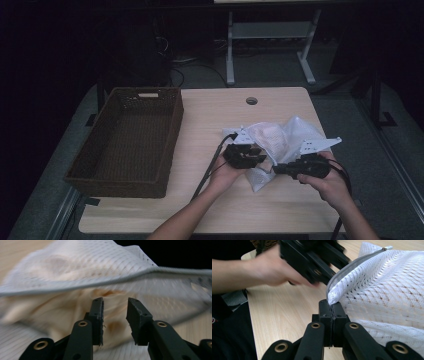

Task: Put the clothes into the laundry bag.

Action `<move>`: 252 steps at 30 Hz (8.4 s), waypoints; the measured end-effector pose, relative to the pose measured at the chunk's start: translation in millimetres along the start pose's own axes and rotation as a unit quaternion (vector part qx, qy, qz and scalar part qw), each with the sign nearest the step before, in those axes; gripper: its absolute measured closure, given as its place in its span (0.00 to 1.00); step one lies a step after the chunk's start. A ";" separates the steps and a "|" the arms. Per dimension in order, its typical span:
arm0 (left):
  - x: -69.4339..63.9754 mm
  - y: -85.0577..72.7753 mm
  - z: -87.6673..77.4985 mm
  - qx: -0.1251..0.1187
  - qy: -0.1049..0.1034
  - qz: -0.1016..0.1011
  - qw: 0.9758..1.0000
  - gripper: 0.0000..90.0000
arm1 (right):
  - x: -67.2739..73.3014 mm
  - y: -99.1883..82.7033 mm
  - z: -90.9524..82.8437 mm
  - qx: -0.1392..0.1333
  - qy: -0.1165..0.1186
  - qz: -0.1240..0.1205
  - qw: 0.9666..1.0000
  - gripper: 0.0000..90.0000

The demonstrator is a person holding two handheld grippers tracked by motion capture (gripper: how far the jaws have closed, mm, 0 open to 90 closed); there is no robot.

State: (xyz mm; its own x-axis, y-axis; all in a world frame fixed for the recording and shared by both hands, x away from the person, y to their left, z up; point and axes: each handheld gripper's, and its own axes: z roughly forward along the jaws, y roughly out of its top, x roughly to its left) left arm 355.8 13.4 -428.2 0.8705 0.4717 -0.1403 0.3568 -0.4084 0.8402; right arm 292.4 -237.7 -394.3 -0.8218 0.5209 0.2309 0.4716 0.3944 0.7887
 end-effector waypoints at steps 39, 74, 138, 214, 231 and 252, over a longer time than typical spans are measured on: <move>16.6 9.5 24.5 0.040 -0.005 0.034 0.999 0.71 | -6.8 -3.3 -1.3 0.003 -0.001 0.008 1.000 0.99; 90.2 40.0 54.6 0.151 0.050 0.073 0.985 0.97 | -11.4 -4.7 -3.8 0.001 -0.009 0.011 1.000 0.99; -29.1 -15.0 31.5 0.115 0.019 0.054 0.992 0.57 | 0.1 -51.4 56.4 0.102 -0.120 -0.028 0.987 1.00; 44.7 29.9 103.1 0.074 0.144 -0.082 0.983 0.96 | -19.0 -18.8 80.0 0.151 -0.021 -0.019 0.988 1.00; 13.2 24.0 6.5 0.055 0.110 0.020 0.992 0.71 | -27.5 -17.4 50.2 0.104 -0.035 -0.002 0.994 1.00; 21.0 24.3 20.4 0.077 0.119 0.044 0.989 0.99 | -34.0 -16.7 44.0 0.091 -0.035 0.004 0.995 1.00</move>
State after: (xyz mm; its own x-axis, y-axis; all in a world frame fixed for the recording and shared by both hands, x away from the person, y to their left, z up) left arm 389.6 -2.6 -421.4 0.8031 0.5914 0.0726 0.3459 -0.5619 0.7514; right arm 326.5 -228.8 -440.4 -0.7963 0.5738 0.1914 0.5335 0.5169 0.6695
